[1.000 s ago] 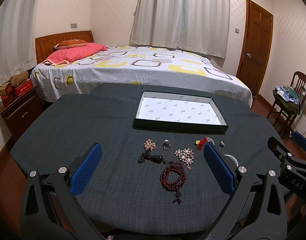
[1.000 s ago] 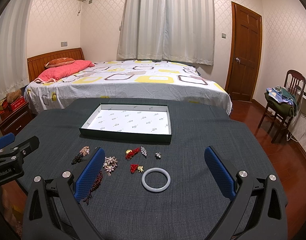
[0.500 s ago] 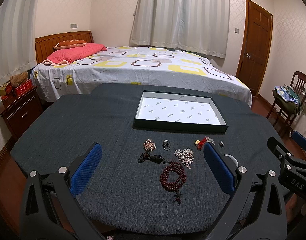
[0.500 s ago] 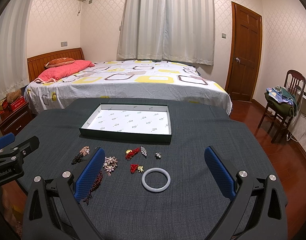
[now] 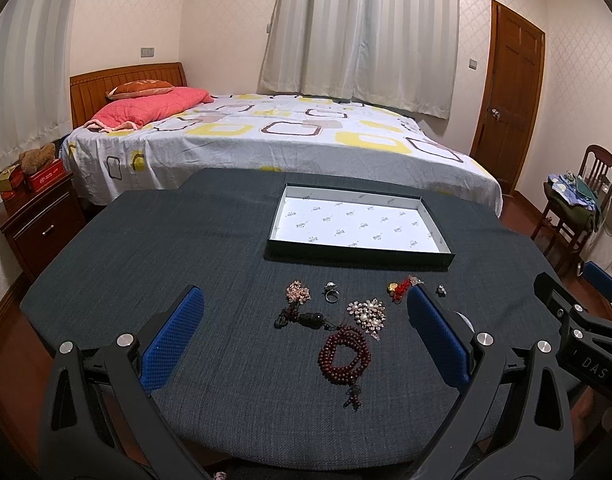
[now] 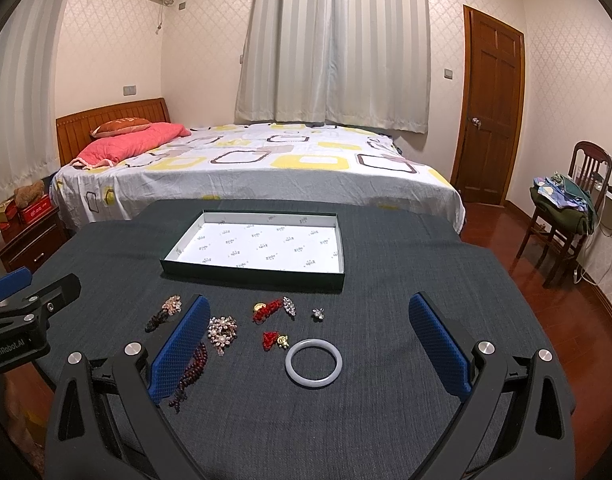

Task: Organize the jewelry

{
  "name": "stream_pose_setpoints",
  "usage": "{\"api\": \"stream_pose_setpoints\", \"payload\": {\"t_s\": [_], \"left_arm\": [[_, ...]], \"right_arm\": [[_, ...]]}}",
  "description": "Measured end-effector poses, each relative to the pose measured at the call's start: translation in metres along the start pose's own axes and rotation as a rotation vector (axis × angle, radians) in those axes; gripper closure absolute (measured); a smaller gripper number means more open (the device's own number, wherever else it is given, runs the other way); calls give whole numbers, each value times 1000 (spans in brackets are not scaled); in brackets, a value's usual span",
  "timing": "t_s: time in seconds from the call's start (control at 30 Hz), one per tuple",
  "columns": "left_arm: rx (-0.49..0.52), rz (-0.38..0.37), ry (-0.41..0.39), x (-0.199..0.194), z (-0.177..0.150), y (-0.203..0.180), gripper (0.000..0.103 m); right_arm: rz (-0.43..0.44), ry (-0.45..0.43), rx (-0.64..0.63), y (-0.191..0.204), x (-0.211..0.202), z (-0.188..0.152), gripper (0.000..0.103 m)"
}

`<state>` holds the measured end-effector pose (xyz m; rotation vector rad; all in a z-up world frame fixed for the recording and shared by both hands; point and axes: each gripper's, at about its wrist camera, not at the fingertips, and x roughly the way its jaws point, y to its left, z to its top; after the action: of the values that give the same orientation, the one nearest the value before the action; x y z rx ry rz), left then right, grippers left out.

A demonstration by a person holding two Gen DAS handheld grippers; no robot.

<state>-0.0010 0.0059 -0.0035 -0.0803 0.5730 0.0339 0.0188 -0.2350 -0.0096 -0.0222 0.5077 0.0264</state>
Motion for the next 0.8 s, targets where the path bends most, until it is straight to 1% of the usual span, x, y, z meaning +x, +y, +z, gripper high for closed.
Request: {"api": "stream_pose_setpoints", "payload": {"t_s": [0.03, 0.17, 0.3, 0.4, 0.5, 0.6, 0.67, 0.8], "left_arm": [[1, -1, 0, 0, 0, 0, 4], [7, -13, 0, 1, -2, -2, 4], [24, -11, 10, 11, -6, -3, 4], [28, -23, 53, 27, -17, -3, 4], [38, -29, 105, 46, -29, -4, 4], [36, -52, 184, 75, -44, -8, 4], [53, -55, 215, 90, -52, -13, 4], [97, -52, 251, 119, -65, -25, 4]], "right_arm": [[0, 0, 2, 2, 0, 5, 6], [5, 9, 9, 0, 5, 3, 6], [38, 32, 22, -3, 17, -7, 6], [68, 57, 45, -7, 30, -18, 6], [77, 91, 59, -10, 47, -32, 6], [83, 136, 77, -16, 66, -47, 6], [85, 166, 85, -20, 75, -56, 6], [82, 219, 99, -25, 95, -68, 6]]}}
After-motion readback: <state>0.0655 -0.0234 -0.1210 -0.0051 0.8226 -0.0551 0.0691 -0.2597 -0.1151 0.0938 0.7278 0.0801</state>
